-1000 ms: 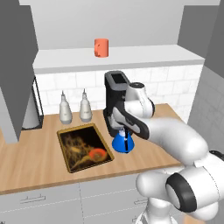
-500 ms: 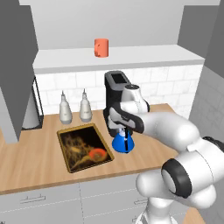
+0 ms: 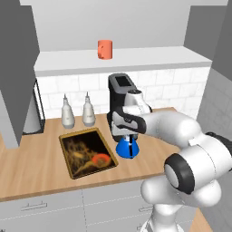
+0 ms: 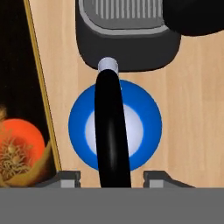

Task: Pick the kettle from the counter and place it on the tray. Then pick the mug from the cabinet and place it on the tray. Then close the cabinet doors.

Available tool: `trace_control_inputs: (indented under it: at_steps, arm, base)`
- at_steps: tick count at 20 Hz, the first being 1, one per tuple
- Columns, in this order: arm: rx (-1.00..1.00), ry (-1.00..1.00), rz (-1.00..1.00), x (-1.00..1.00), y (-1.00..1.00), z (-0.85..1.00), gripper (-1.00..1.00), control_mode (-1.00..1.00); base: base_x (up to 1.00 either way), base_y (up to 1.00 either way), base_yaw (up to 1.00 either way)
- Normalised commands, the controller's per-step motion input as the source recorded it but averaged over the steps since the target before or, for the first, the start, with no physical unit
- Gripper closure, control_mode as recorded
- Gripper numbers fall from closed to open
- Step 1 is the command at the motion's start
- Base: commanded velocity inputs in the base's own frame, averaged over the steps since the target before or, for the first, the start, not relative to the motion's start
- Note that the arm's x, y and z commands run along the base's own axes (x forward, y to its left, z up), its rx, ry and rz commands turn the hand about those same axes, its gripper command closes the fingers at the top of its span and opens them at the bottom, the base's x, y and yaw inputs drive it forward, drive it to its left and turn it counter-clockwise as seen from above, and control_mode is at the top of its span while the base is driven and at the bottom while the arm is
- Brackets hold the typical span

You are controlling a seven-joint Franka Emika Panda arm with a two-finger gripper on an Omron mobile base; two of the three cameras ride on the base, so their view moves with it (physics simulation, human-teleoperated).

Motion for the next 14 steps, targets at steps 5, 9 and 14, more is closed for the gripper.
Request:
trace_control_inputs:
  at_steps: [5,9,14]
  arm:
    - [0.0,0.02,0.0,0.03,0.0,-0.13,1.0,-1.0]
    - [0.0,-0.02,0.0,-0.29,0.06,0.19,1.0,-1.0]
    - [0.0,-0.13,0.0,-0.36,0.61,0.68,1.0,-1.0]
  base:
    - [0.0,0.0,0.0]
    - [0.0,0.0,0.0]
    - [0.0,0.0,0.0]
